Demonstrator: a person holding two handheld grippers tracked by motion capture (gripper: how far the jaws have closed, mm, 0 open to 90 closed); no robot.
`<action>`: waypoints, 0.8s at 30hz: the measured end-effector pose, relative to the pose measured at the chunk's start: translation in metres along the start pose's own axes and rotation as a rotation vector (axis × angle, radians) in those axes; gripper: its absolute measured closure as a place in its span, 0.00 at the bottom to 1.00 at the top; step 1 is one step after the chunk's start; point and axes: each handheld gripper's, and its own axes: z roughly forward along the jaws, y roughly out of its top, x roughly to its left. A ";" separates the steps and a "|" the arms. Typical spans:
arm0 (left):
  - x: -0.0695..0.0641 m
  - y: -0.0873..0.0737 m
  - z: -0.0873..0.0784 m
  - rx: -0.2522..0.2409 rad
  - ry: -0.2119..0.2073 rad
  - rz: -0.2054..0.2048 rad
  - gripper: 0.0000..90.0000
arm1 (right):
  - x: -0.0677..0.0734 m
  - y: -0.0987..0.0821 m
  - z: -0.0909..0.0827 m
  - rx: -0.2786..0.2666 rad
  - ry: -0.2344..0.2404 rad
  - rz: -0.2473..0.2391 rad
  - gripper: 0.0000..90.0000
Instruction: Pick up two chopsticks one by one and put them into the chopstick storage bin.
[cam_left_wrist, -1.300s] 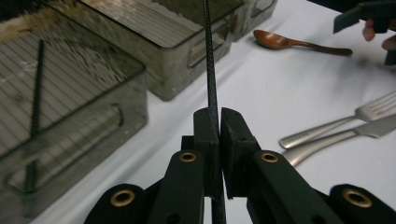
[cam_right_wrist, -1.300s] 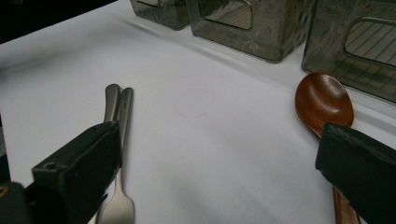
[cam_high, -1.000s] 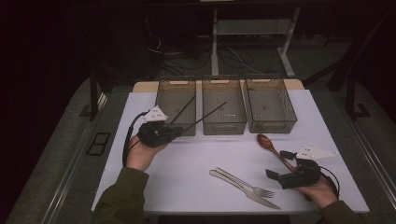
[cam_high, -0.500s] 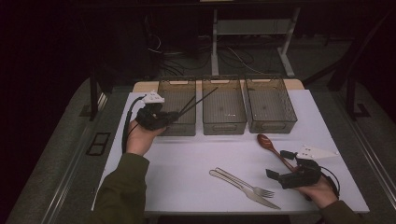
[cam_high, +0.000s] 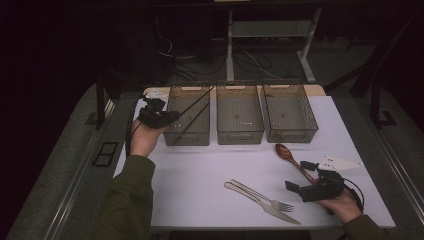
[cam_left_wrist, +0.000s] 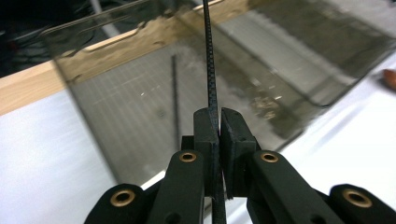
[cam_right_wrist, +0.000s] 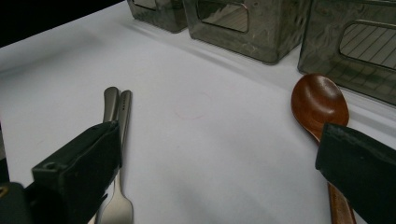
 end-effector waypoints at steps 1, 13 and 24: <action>0.003 0.000 0.001 0.002 0.007 -0.009 0.95 | 0.000 0.000 0.000 -0.001 -0.001 0.001 0.01; 0.021 0.002 0.022 0.125 0.100 -0.034 0.95 | 0.000 0.000 0.000 -0.004 0.000 0.002 0.01; 0.022 0.002 0.046 0.190 0.105 -0.048 0.95 | 0.001 0.000 -0.001 -0.006 0.001 0.000 0.01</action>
